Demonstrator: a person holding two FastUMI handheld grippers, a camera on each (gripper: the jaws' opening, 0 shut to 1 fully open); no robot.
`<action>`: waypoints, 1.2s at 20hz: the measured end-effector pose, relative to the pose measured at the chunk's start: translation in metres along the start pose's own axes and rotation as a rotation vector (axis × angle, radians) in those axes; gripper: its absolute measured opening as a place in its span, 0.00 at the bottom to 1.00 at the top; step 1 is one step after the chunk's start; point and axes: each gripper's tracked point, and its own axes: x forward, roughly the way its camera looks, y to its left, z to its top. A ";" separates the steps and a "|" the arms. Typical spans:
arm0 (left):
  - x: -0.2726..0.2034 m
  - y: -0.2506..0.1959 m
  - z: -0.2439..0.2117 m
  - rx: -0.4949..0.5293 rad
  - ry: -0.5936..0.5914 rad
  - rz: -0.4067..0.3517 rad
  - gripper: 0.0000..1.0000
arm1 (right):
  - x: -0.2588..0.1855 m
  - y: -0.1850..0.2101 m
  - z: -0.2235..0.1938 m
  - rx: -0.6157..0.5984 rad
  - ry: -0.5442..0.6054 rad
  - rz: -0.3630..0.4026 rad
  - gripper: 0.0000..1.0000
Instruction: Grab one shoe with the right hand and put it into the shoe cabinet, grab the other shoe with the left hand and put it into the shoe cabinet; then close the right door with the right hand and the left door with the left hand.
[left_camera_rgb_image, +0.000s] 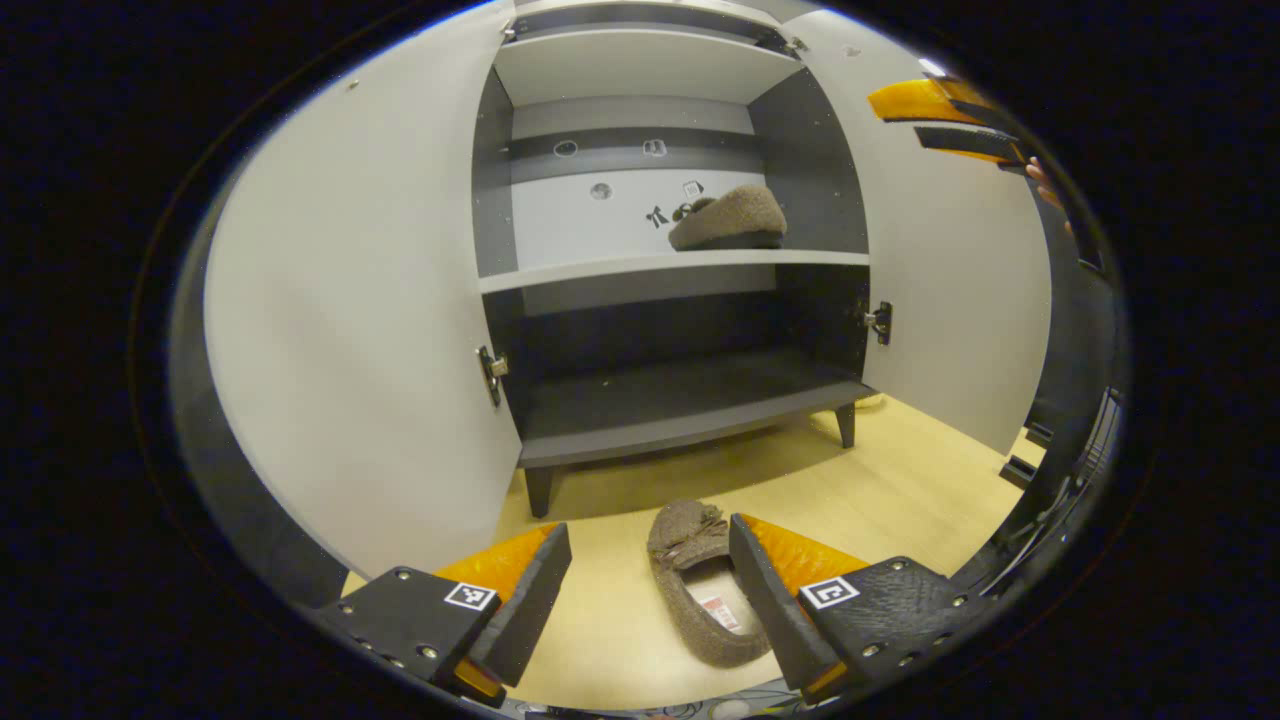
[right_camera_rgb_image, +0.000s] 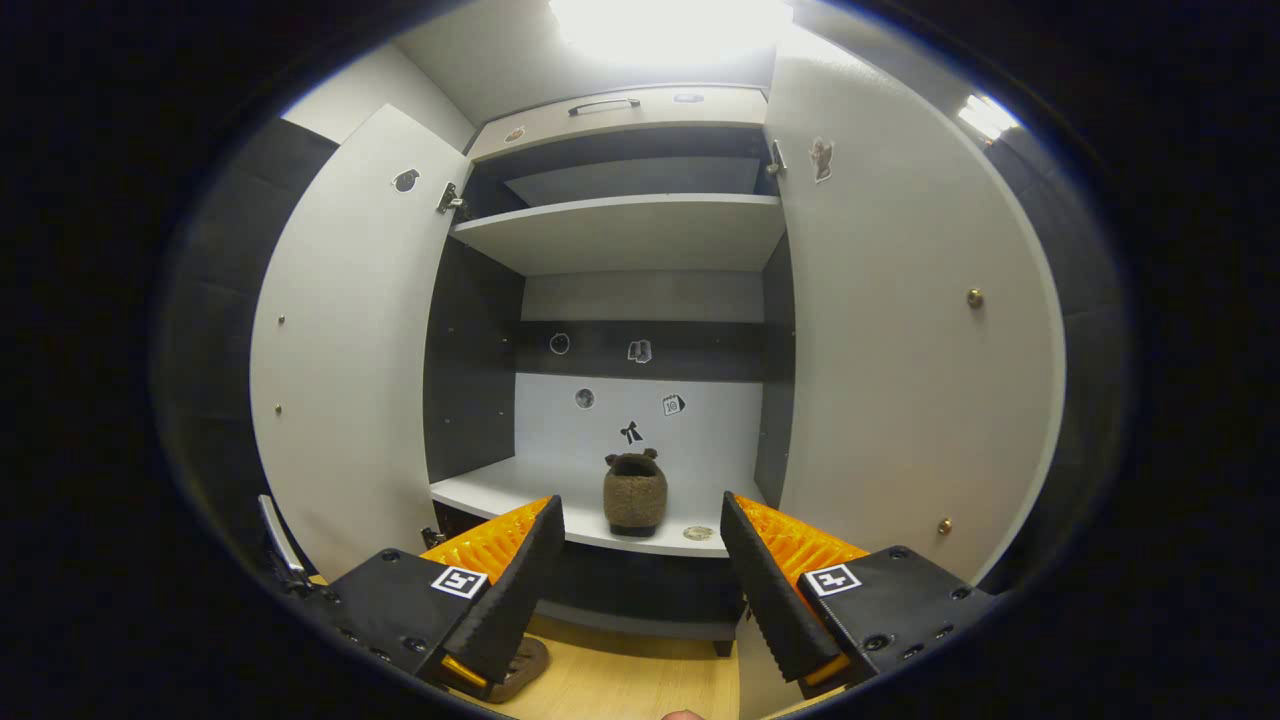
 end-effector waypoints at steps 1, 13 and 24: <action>0.007 -0.002 -0.010 0.004 0.020 -0.011 0.94 | -0.005 -0.004 0.000 -0.018 -0.009 -0.019 0.99; 0.078 -0.013 -0.102 0.029 0.258 -0.068 0.95 | -0.039 -0.042 -0.016 -0.014 0.027 -0.188 1.00; 0.093 -0.012 -0.132 -0.057 0.355 -0.031 0.27 | -0.045 -0.038 -0.028 -0.007 0.074 -0.197 0.98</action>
